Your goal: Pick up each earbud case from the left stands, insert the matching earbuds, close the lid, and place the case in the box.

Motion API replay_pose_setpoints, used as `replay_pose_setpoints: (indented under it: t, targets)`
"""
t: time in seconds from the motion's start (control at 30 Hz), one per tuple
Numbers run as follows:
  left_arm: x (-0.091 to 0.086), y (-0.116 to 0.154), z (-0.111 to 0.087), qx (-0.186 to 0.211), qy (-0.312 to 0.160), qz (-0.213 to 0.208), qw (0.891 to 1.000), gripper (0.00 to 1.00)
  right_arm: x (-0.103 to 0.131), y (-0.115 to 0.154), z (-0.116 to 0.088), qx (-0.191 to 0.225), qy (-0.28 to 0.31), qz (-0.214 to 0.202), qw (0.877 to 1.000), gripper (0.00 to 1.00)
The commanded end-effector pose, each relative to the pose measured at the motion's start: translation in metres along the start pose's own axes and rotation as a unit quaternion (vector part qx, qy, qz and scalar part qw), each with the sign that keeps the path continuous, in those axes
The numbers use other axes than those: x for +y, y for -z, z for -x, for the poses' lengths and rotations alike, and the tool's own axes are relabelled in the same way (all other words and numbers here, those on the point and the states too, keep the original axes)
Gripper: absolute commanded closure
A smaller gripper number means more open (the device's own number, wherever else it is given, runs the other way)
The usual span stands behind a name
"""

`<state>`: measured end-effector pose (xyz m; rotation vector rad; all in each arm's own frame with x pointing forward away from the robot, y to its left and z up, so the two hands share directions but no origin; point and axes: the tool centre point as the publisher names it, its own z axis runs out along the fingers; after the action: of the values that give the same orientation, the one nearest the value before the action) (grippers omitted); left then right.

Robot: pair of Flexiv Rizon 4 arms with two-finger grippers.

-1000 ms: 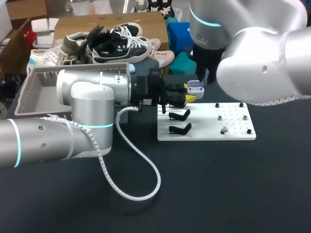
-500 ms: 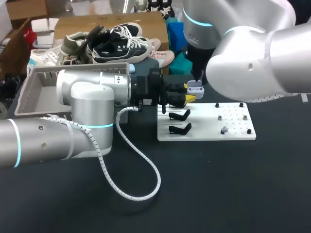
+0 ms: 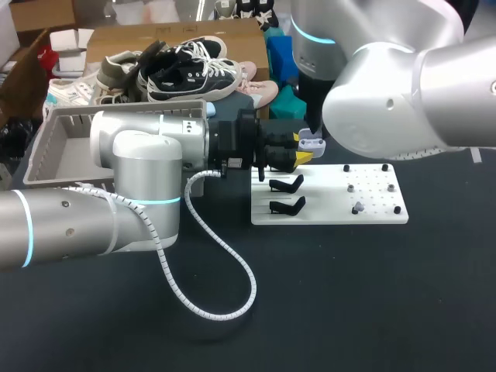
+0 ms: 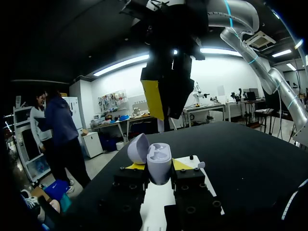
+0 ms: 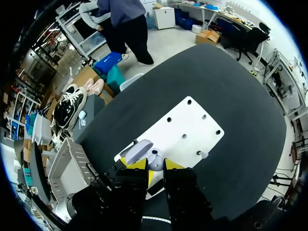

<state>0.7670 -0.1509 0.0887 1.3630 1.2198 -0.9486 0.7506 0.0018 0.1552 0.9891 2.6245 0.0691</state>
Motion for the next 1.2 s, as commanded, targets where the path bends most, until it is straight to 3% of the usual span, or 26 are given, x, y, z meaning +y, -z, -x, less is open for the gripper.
replay_pose_setpoints:
  t: [0.03, 1.2]
  targets:
    - [-0.001, 0.000, 0.000, -0.001, -0.001, 0.001, 1.000, 1.00, 0.002, -0.003, 0.001, 0.003, 0.000, -0.003, 1.000, 1.00]
    - [-0.001, 0.000, 0.000, -0.001, -0.001, 0.001, 1.000, 1.00, 0.003, -0.016, -0.003, 0.017, -0.001, -0.006, 1.000, 1.00]
